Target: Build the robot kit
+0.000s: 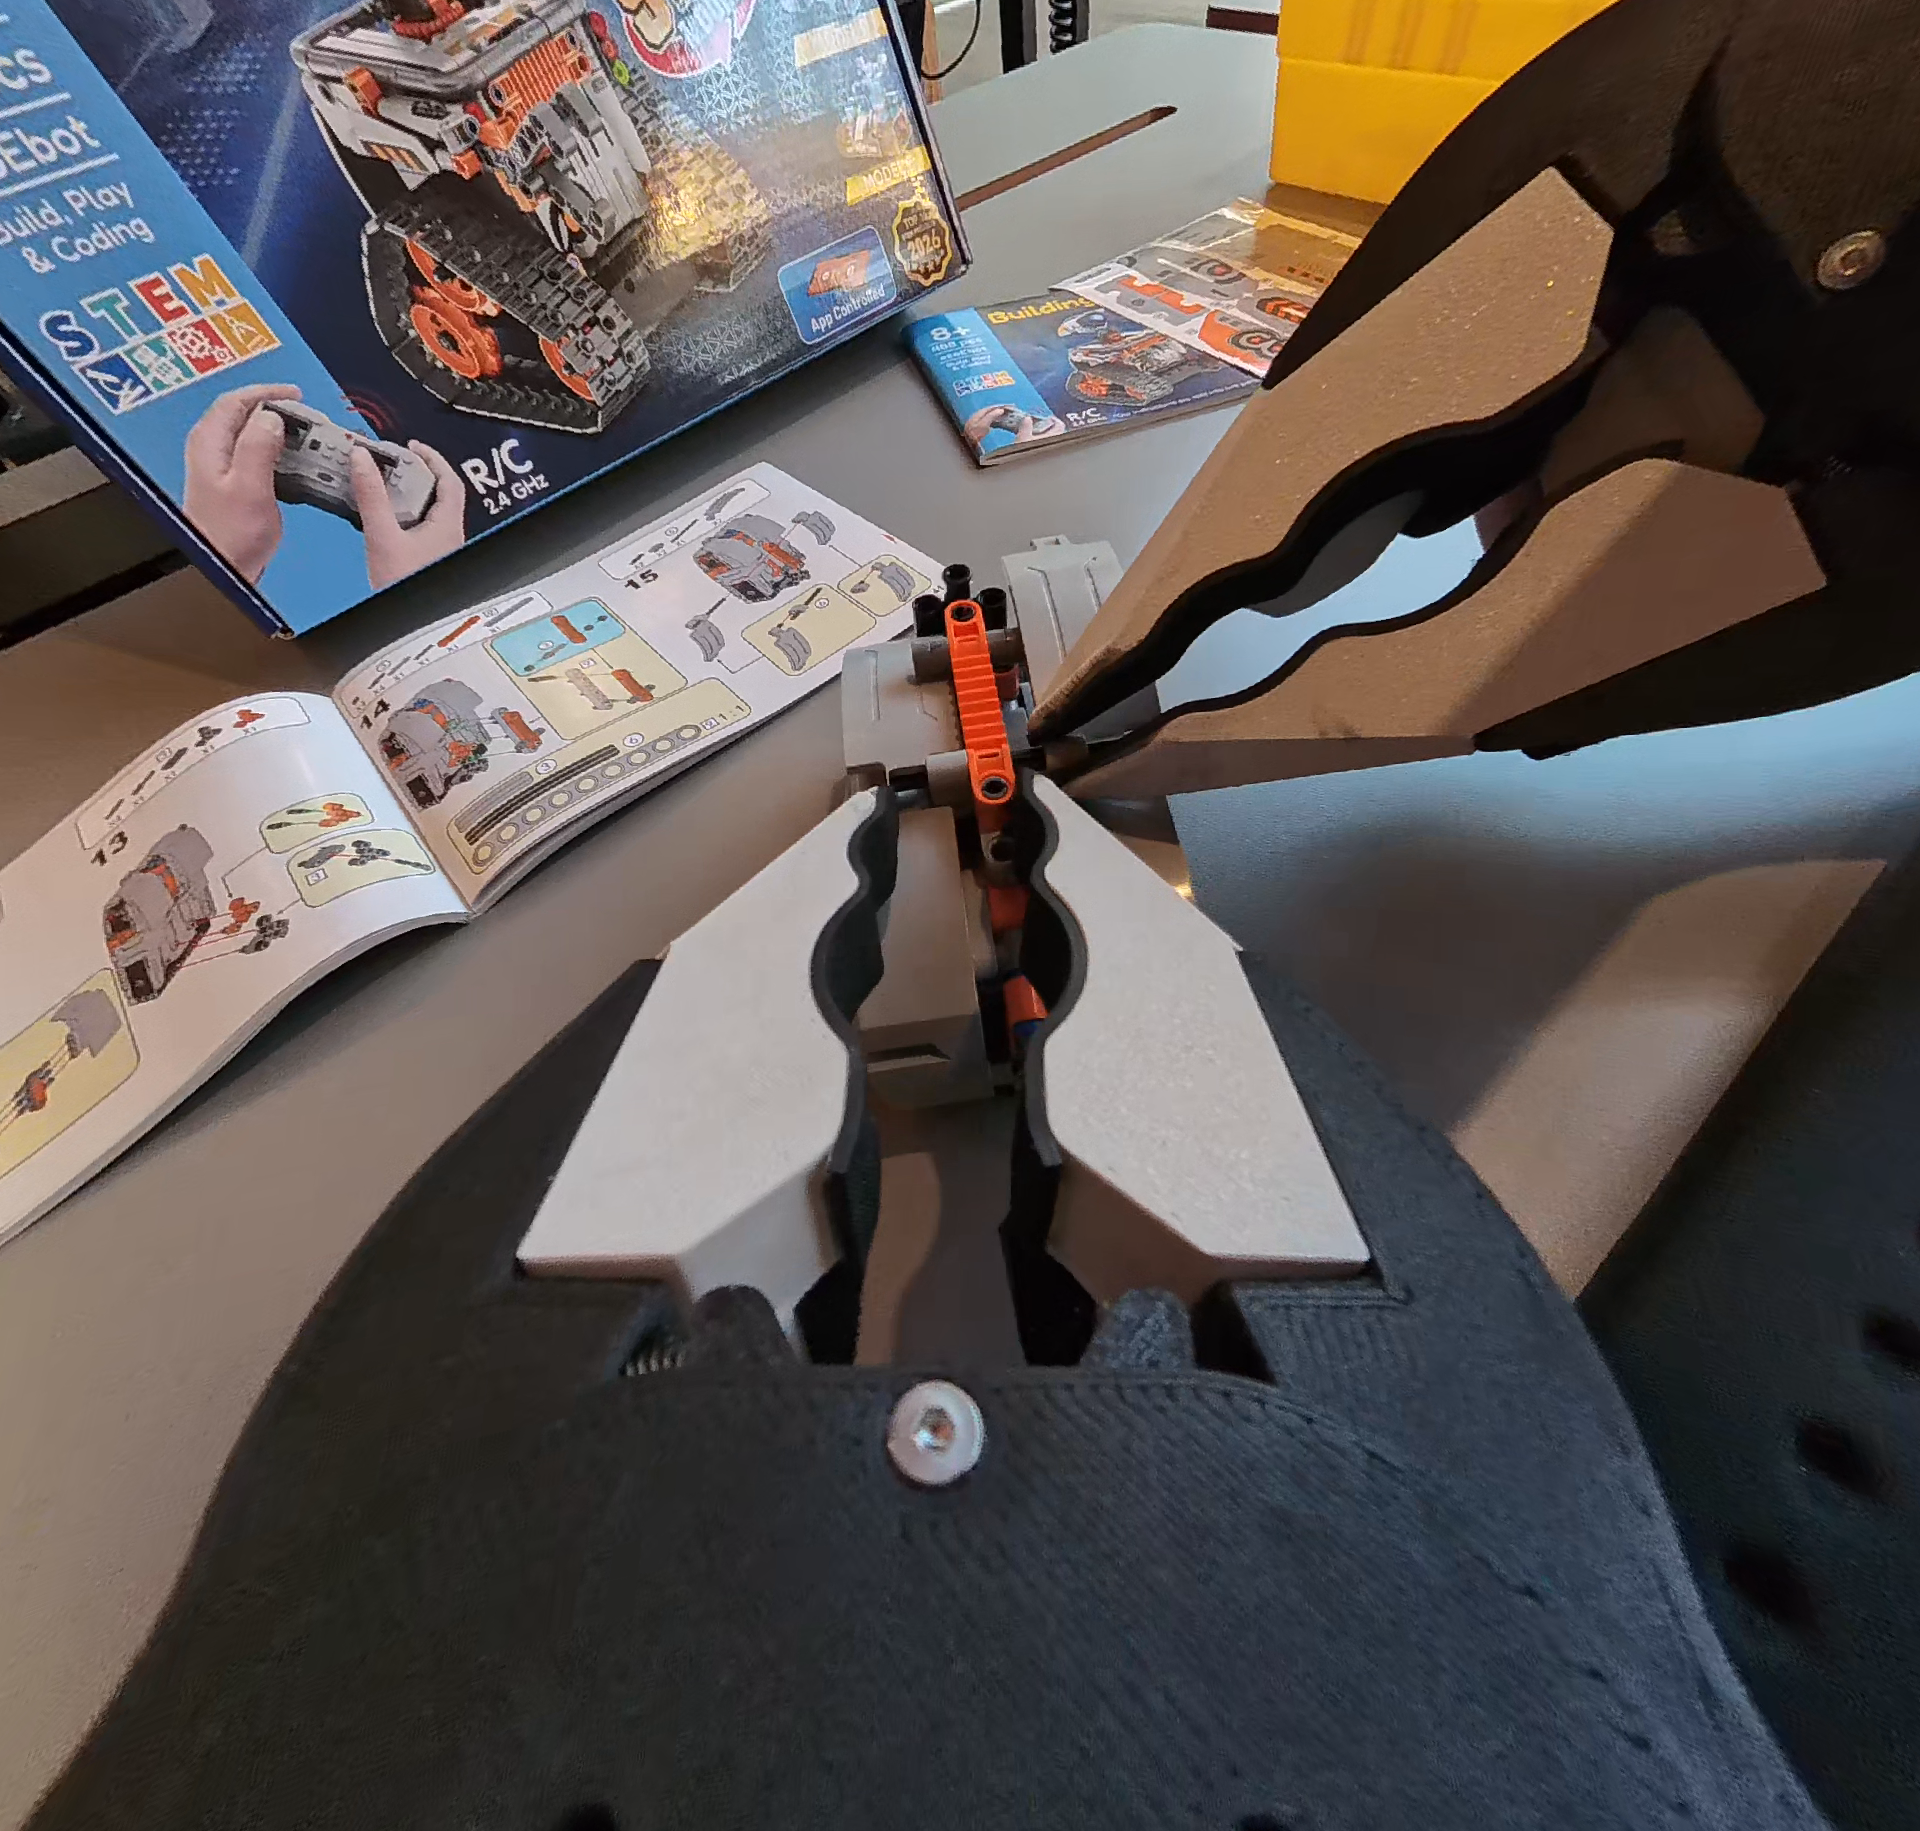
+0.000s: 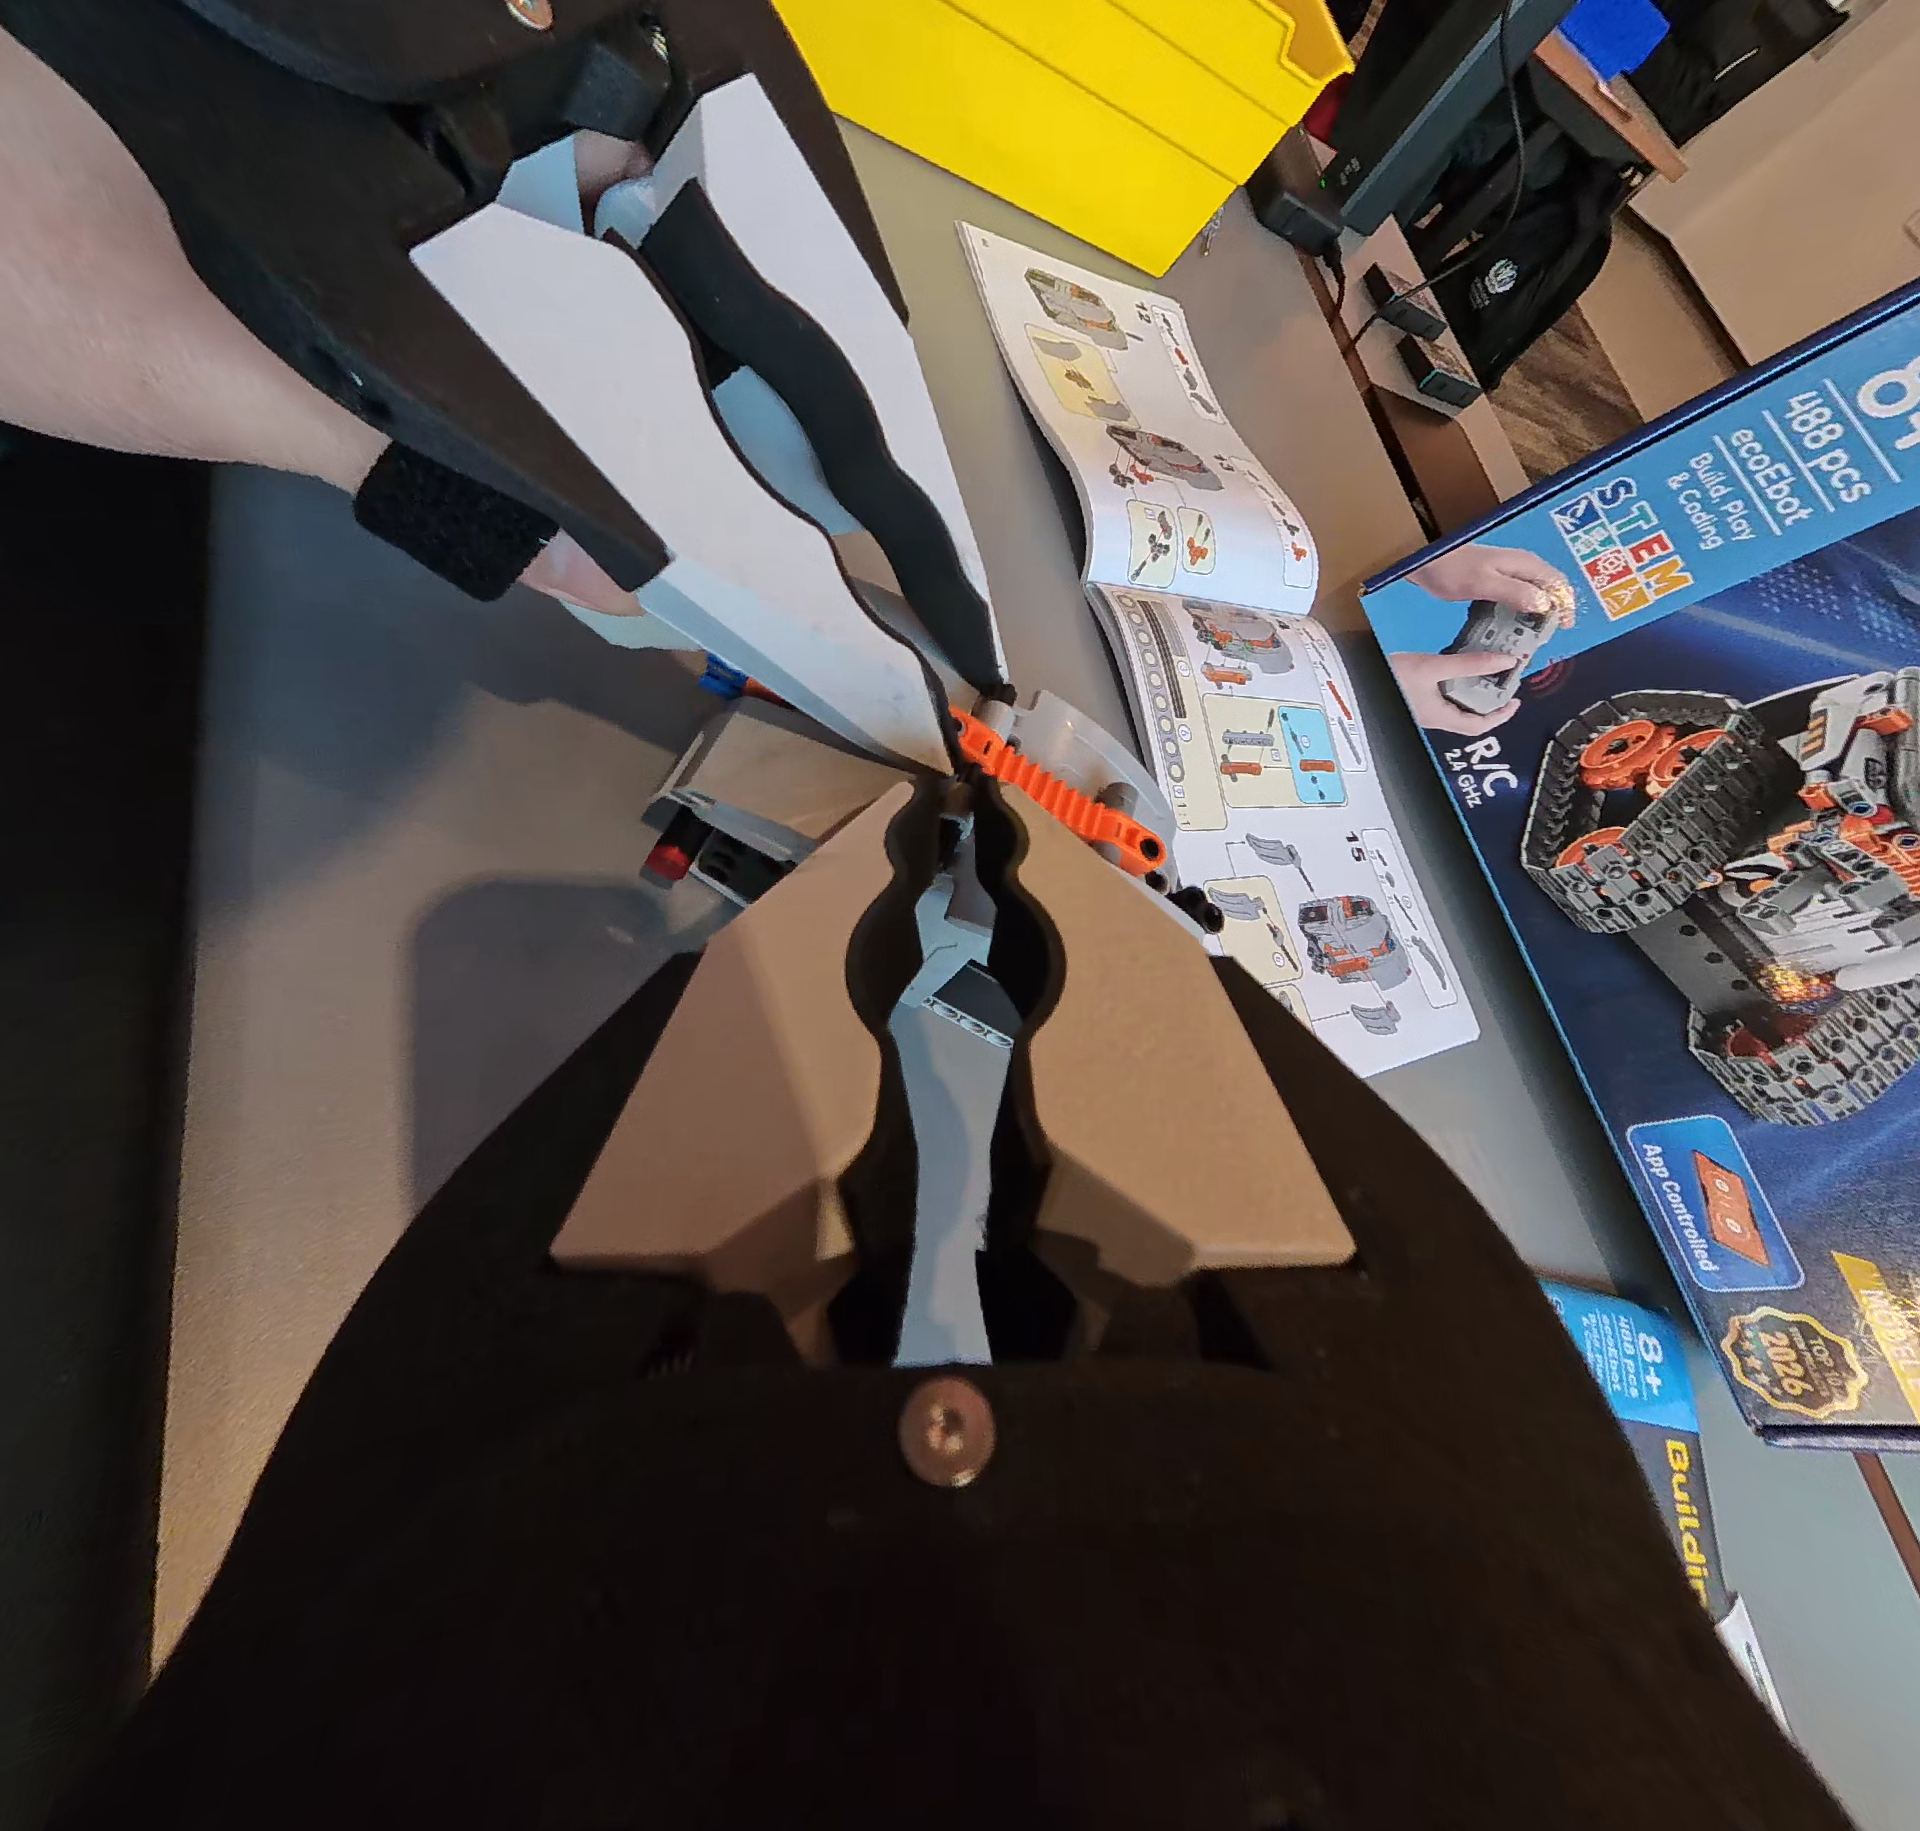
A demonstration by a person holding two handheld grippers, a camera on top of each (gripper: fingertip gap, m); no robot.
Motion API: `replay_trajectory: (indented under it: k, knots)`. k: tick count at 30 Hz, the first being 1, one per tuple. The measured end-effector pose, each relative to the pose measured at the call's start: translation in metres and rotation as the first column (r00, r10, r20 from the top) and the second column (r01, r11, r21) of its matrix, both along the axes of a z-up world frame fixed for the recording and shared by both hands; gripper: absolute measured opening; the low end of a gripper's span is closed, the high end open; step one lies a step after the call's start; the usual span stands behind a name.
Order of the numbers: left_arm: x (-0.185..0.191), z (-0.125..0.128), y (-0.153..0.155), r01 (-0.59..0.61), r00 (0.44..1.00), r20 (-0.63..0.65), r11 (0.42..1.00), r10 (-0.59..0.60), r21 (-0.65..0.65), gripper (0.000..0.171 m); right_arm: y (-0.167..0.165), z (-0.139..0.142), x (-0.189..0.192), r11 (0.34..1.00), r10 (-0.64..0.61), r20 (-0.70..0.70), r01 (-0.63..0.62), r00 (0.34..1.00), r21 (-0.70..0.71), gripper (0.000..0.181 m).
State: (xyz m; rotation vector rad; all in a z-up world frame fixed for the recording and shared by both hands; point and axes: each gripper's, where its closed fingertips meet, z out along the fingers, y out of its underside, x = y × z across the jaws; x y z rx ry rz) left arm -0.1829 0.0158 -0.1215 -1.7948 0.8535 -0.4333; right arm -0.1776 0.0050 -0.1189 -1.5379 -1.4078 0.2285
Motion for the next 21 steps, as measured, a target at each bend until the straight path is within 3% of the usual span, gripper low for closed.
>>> replay_trajectory:
  k: [9,12,14,17,21]
  knots:
    - [-0.004,0.000,0.002,-0.023,1.000,0.007,1.000,0.022,0.008,0.013,-0.007,0.005,-0.001,0.999,0.031,-0.036,-0.030,0.999,0.011,0.000]
    - [-0.019,0.002,0.012,-0.074,0.996,0.039,0.997,0.074,0.002,0.006,-0.015,-0.029,0.006,0.997,0.027,0.091,-0.020,0.996,-0.073,0.000]
    - [-0.017,0.002,0.010,-0.048,0.996,0.075,0.999,0.050,-0.020,0.006,-0.014,0.000,0.003,0.994,0.048,0.014,-0.049,0.999,0.098,0.000]
    - [-0.014,0.002,0.007,-0.023,0.997,0.077,1.000,0.024,-0.018,0.006,-0.006,0.029,0.009,0.994,0.029,-0.128,-0.015,0.991,0.110,0.000]
    - [-0.009,0.002,-0.004,0.066,0.993,0.104,0.997,-0.061,-0.045,0.006,-0.001,0.016,0.032,0.987,0.110,-0.093,-0.098,0.990,0.124,0.037]
